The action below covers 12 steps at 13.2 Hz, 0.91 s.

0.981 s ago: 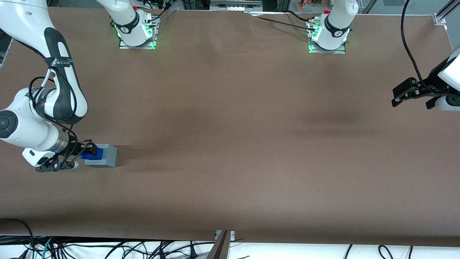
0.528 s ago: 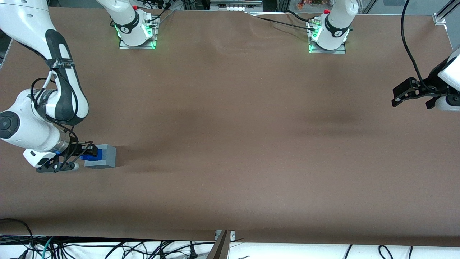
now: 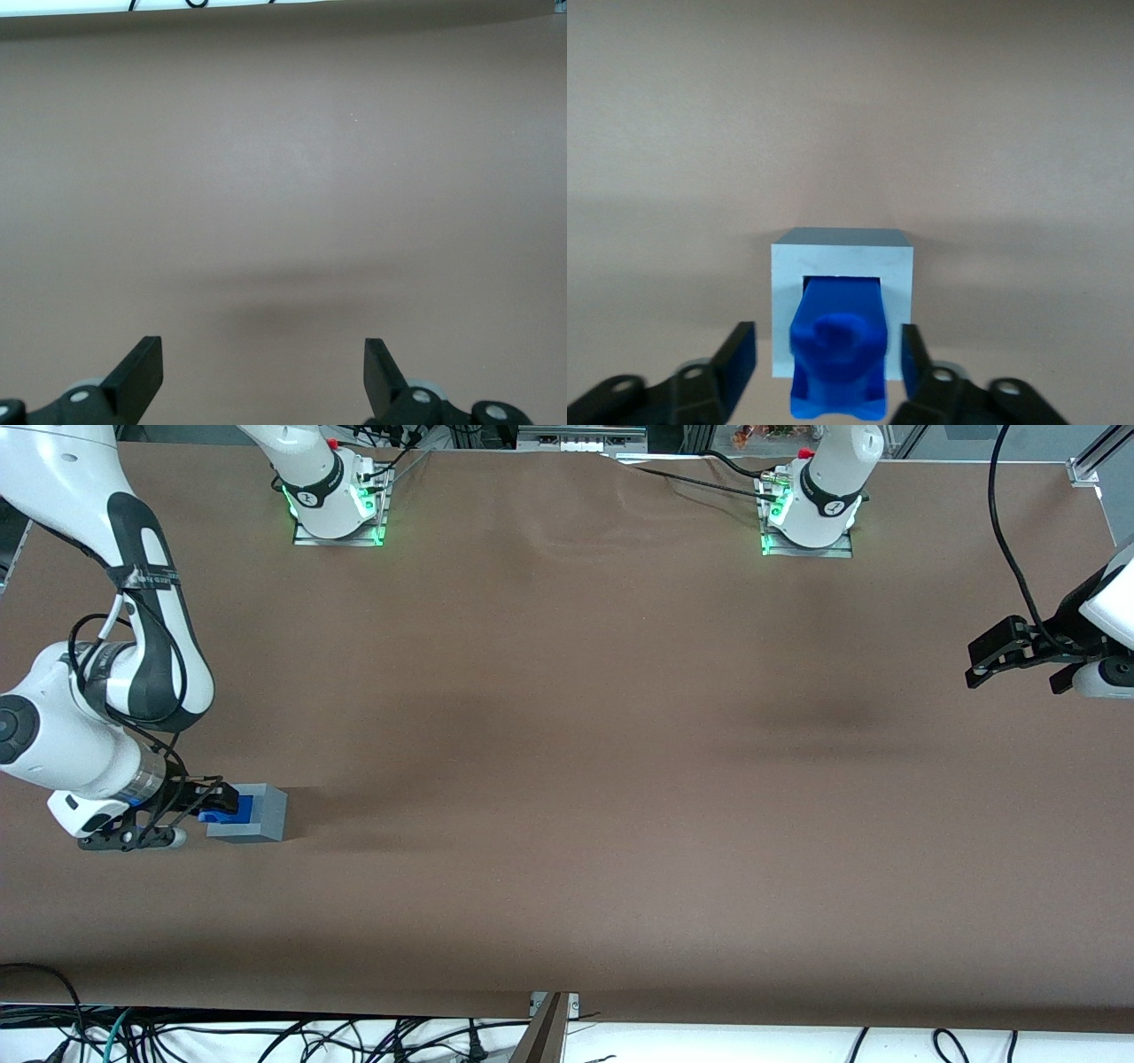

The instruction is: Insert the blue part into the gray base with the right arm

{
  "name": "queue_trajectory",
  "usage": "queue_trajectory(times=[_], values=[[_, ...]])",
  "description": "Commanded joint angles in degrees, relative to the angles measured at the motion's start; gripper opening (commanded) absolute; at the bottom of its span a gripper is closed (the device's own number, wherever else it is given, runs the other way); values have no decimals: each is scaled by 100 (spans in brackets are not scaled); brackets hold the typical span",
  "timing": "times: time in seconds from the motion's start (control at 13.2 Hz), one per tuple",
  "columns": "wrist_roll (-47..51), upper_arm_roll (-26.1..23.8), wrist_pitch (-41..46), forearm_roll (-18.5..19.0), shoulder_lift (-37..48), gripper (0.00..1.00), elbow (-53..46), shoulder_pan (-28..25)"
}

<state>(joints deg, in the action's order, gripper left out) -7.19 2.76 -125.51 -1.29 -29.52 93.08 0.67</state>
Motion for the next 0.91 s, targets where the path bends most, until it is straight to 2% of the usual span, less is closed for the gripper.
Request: queue_trajectory(times=[0.0,0.15,0.3,0.6,0.83], values=[[25,-48,185,-21,183,99,9,29],[34,-57,228,-21,227,99,9,29],[34,-83,692,-21,585,99,26,29],[34,-241,2097,5,1867,99,44,38],[-10,-320,2680,6,2563,99,44,38]])
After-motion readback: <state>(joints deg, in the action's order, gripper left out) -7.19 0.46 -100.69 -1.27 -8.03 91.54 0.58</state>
